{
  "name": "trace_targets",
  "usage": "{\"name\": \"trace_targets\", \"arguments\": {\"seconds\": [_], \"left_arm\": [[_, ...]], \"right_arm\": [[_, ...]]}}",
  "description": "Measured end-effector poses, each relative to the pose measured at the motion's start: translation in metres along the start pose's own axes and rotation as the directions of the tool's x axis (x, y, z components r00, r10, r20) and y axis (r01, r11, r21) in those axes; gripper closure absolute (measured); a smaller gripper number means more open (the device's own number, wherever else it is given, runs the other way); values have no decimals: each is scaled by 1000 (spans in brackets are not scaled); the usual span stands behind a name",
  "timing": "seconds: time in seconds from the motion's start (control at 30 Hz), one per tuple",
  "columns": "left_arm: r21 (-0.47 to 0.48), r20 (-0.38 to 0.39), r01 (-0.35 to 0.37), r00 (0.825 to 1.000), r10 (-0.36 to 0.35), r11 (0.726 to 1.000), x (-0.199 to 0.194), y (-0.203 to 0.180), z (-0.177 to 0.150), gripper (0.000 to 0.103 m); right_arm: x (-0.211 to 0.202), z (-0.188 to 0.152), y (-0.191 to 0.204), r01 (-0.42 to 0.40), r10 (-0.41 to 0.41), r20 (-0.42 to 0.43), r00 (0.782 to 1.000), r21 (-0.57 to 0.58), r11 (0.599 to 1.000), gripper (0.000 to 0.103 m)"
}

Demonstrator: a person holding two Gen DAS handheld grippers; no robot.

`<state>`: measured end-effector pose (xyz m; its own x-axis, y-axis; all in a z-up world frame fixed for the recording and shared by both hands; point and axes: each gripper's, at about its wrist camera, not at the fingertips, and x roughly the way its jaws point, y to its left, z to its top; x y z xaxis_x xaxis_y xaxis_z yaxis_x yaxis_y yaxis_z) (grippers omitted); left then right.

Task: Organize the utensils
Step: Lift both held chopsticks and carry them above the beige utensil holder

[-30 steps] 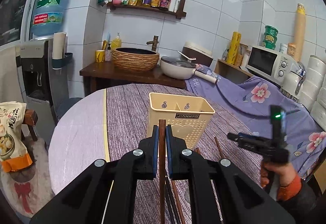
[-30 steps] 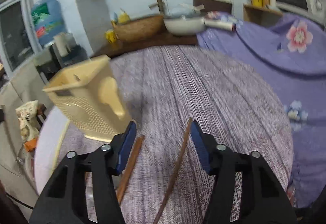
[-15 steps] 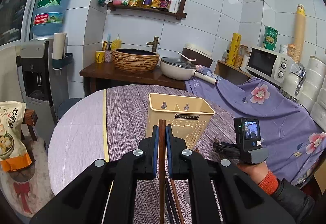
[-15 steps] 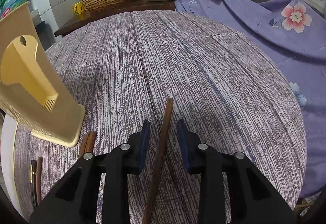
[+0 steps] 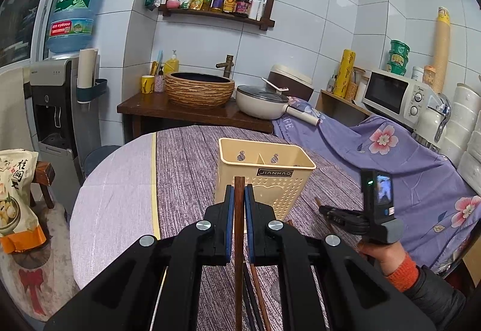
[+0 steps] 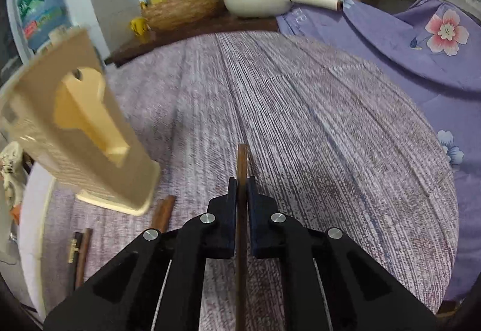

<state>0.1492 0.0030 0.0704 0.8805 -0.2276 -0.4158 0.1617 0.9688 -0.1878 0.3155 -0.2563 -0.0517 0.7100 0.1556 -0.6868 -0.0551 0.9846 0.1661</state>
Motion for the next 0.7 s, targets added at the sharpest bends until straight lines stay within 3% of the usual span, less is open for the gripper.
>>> {"name": "trace_targets", "arguments": {"seconds": [0.2,0.43,0.53,0.7], "left_arm": [[-2,9,1,1000,-1,1000,-4,0,1,96],[5,24,2,1000,-3,1000,-15,0,3,96],[8,32,3,999,-3,1000,-19,0,3,96],[11,38,5,999,-6,1000,-22,-2,5,96]], "right_arm": [[-68,11,5,-154,157,132,979,-36,987,96],[-142,9,4,-331,350,229,908,-119,936,96],[-164,4,11,-339,376,249,893,-179,923,96],[-177,1,19,-329,382,254,889,-229,916,96]]}}
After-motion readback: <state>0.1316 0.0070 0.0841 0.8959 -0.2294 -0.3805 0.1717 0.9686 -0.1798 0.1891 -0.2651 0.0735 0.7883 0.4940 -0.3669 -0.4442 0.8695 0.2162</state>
